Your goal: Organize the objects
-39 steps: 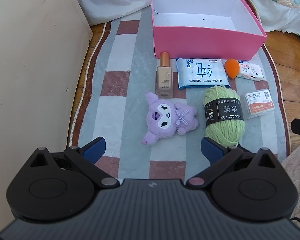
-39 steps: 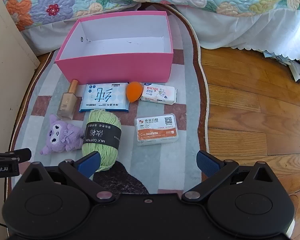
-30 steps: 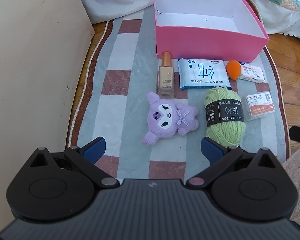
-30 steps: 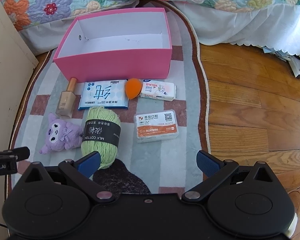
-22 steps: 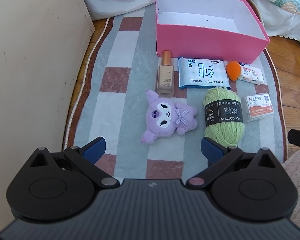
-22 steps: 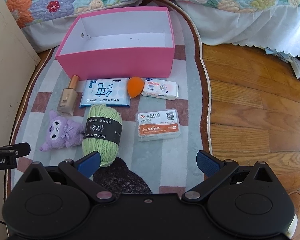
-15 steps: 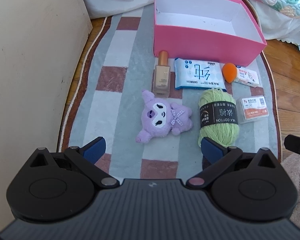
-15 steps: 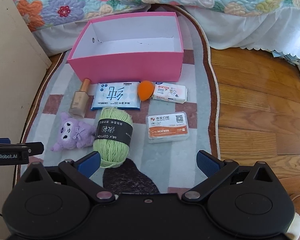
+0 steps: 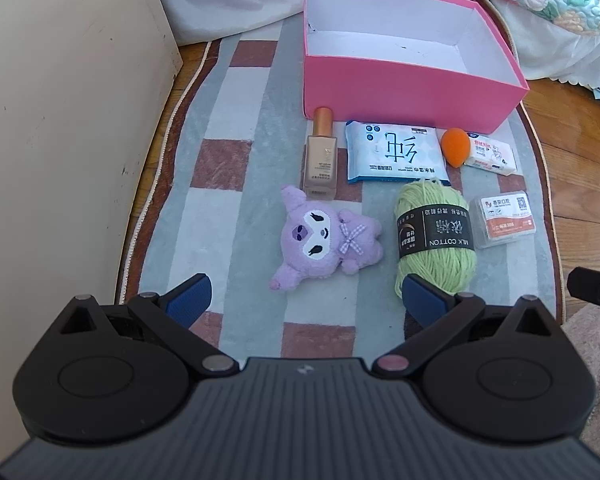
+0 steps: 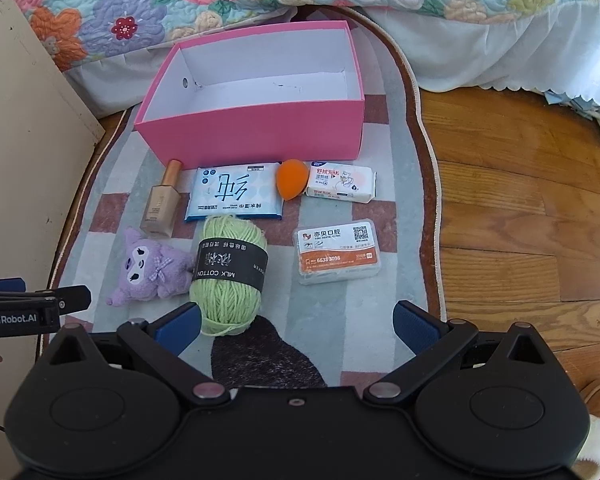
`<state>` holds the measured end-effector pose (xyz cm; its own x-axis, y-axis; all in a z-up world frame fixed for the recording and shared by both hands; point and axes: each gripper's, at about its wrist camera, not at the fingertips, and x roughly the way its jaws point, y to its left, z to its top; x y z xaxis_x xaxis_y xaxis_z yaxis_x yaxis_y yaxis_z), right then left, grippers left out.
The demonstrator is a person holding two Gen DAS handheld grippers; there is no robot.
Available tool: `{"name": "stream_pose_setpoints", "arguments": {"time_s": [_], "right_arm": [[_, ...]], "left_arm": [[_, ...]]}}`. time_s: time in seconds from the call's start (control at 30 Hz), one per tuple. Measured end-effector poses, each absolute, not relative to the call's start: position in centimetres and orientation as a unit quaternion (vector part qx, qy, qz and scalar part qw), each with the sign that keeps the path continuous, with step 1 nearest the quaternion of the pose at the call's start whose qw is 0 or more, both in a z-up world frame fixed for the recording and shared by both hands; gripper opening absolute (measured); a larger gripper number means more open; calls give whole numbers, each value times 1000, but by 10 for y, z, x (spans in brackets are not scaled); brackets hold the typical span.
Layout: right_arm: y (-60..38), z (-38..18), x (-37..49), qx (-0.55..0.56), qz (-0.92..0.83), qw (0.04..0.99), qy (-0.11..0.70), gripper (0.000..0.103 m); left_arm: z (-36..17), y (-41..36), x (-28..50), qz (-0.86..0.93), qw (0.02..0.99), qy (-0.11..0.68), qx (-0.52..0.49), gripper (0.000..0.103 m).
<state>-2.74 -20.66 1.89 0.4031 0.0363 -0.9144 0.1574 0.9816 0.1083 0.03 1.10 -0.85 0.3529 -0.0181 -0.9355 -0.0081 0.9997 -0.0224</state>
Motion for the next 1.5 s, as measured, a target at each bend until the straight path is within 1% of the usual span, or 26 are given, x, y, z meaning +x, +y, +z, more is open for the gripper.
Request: {"name": "stream_pose_setpoints", "arguments": {"time_s": [0.3,1.5], "right_arm": [[-211,20,-29,104,-40,829,548,103],[-210,19,-30,81,-43,824,559,103]], "left_arm": [[-9,11,0,-3,821,570,-10,103],[-15,11,-3,-16,814,581,-10,103]]}}
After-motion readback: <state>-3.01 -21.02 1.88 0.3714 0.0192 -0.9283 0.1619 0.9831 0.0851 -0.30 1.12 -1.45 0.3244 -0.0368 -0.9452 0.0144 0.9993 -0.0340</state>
